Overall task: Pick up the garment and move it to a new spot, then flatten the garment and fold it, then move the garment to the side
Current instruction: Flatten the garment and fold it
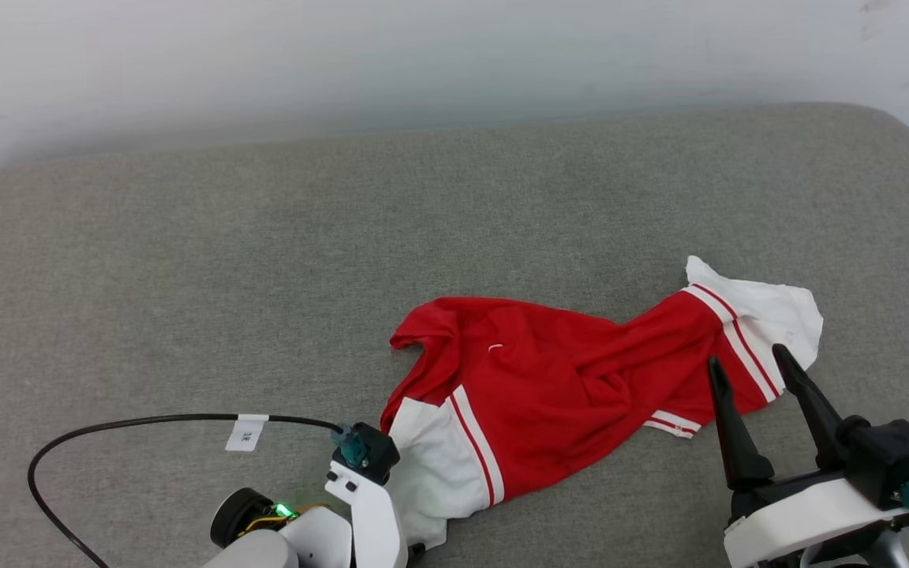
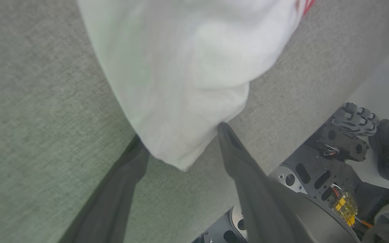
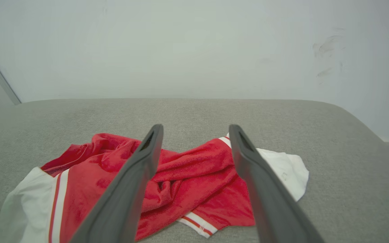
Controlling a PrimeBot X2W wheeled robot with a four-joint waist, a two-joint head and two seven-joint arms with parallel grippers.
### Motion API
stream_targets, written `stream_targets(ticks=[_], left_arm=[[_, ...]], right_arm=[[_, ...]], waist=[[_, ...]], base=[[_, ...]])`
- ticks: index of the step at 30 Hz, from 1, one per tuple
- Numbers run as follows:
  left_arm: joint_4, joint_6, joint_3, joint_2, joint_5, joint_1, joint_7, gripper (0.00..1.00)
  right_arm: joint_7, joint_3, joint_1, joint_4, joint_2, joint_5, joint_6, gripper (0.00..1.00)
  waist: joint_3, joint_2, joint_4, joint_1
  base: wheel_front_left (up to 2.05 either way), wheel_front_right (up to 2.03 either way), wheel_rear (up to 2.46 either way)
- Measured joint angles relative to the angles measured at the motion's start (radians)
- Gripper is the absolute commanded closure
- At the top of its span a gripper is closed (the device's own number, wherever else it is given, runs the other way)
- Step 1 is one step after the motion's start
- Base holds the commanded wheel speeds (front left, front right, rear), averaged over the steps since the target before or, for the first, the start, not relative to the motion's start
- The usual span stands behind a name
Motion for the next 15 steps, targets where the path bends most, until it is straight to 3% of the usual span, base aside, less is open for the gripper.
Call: stream_targets(ticks=[1,3,5,10,15], left_arm=[[0.01,-0.005,0.0,-0.006,-0.009,-0.004,0.008,0.03],[0.025,-0.009,-0.003,-0.015,-0.018,-0.012,0.027,0.6],[0.039,-0.016,0.0,-0.018,-0.035,-0.02,0.037,1.0],[0.071,-0.043,0.0,-0.039,-0.063,-0.022,0.031,1.0],[0.09,-0.04,0.013,-0.05,-0.06,0.003,-0.053,1.0]], right_arm=[[-0.003,0.002,-0.002,0.004,0.0,0.005,0.0,0.0],[-0.004,0.002,-0.004,0.014,0.0,0.006,0.0,0.0],[-0.009,0.002,-0.012,0.019,0.0,0.008,0.0,0.0],[-0.011,-0.007,-0.016,0.03,0.0,0.008,0.0,0.0],[-0.002,-0.021,-0.017,0.036,0.0,0.017,0.0,0.0]], waist=[[0.008,0.0,-0.004,0.0],[0.018,0.0,-0.01,0.0],[0.024,0.0,-0.013,0.0],[0.022,0.0,-0.005,0.0],[0.002,0.0,0.015,0.0]], base=[[0.0,0.0,0.0],[0.0,0.0,0.0],[0.0,0.0,0.0],[0.0,0.0,0.0],[0.0,0.0,0.0]])
